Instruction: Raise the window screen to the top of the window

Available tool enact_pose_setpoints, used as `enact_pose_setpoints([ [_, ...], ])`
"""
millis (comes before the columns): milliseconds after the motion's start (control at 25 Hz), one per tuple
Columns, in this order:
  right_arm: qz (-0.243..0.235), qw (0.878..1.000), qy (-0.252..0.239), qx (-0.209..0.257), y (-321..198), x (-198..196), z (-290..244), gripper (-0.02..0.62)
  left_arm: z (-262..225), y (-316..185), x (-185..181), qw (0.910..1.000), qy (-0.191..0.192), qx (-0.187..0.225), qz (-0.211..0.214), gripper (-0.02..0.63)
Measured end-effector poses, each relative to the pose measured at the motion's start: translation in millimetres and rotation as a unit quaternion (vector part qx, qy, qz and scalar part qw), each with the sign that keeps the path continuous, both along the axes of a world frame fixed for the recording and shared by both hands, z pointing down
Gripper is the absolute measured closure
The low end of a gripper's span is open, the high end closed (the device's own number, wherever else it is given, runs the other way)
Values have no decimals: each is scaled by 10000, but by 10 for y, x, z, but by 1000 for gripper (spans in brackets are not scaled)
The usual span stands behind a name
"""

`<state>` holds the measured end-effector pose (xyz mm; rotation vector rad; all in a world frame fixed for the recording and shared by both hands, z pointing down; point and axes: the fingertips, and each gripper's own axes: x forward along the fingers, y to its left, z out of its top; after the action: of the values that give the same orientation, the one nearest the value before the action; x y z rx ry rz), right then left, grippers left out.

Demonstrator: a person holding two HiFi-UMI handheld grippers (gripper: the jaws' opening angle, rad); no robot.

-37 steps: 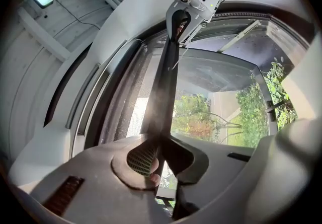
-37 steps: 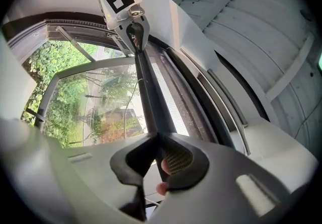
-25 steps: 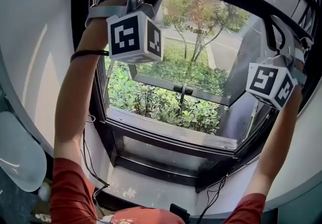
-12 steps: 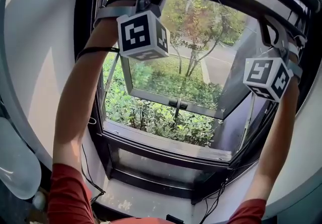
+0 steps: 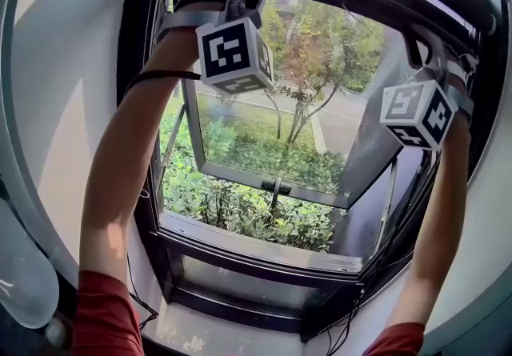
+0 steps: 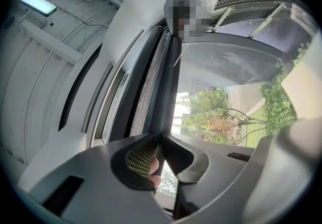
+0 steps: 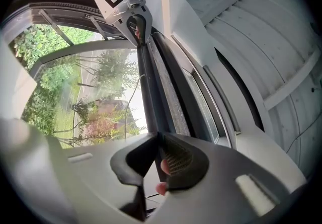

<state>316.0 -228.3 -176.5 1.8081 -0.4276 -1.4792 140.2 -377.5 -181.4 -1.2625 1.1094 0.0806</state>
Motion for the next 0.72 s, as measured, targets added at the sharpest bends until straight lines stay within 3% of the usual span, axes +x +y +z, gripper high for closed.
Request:
enact_pose_setpoints([
  [360,298,9995,57,33,-18,15,-348,551,-351,0,-15,9986,-45,341,-392,563],
  [720,508,9986,104,72,-47,29,-586,551,-576,-35,20,9977,129,310,-581,563],
])
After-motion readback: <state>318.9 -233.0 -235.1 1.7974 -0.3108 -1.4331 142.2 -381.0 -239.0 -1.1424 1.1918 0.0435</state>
